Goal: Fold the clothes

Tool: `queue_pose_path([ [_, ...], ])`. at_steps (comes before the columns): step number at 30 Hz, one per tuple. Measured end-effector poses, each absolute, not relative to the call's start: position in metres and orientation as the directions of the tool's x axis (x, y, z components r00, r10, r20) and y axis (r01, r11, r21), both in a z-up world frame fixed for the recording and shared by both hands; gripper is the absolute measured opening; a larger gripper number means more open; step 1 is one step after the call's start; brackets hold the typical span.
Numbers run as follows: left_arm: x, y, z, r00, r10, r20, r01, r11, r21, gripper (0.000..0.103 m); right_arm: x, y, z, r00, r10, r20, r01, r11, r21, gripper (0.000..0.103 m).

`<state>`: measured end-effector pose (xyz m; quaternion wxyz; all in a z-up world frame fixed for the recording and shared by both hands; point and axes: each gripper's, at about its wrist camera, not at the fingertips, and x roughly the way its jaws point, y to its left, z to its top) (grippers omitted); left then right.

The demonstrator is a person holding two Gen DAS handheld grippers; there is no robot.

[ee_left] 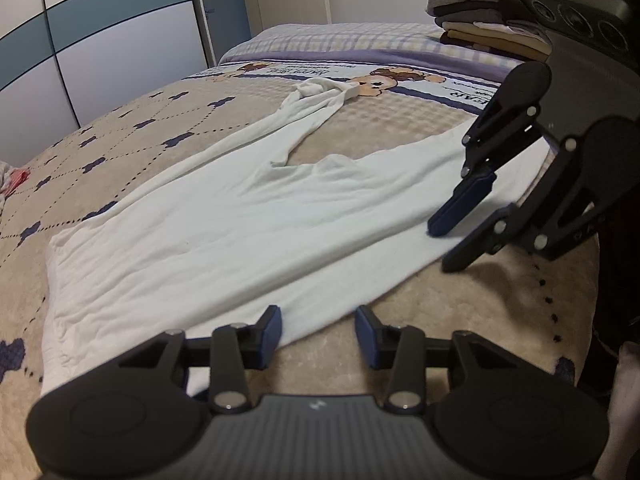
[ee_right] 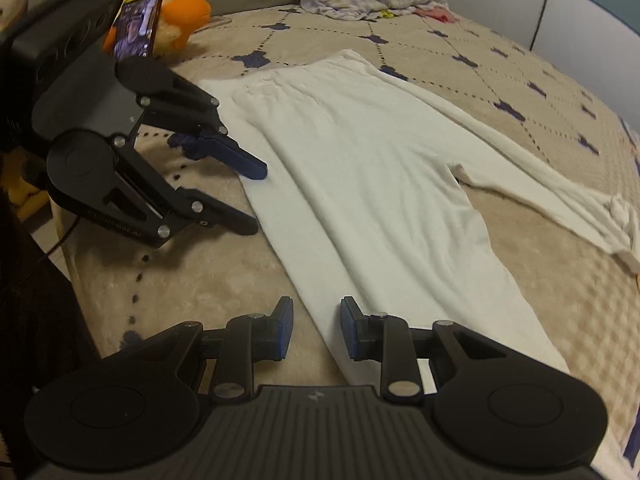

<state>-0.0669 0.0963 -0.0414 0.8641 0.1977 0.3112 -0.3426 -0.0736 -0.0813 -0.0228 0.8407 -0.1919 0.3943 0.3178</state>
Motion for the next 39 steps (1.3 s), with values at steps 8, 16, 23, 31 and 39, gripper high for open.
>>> queue_pose_path([
  [8,-0.072,0.099,-0.036,0.580,-0.454,-0.676,0.716,0.680,0.158,0.001,-0.073,-0.079,-0.017,0.474,0.413,-0.778,-0.717,0.694,-0.068,0.003],
  [16,-0.083,0.107,-0.035,0.542,-0.469,-0.697,0.741,0.658,0.134,0.001,-0.084,-0.077,-0.019,0.435,0.429,-0.791,-0.759,0.648,-0.066,0.003],
  [23,-0.079,0.111,-0.035,0.512,-0.479,-0.713,0.740,0.667,0.083,0.002,-0.082,-0.076,-0.020,0.424,0.429,-0.798,-0.759,0.648,-0.055,0.003],
  [31,-0.083,0.120,-0.027,0.520,-0.486,-0.702,0.704,0.709,0.030,0.041,-0.077,-0.078,-0.019,0.421,0.427,-0.801,-0.742,0.669,-0.033,0.006],
  [39,-0.069,0.171,-0.019,0.657,-0.305,-0.689,0.339,0.936,-0.091,0.043,-0.077,-0.076,-0.016,0.453,0.441,-0.775,-0.734,0.678,-0.043,0.006],
])
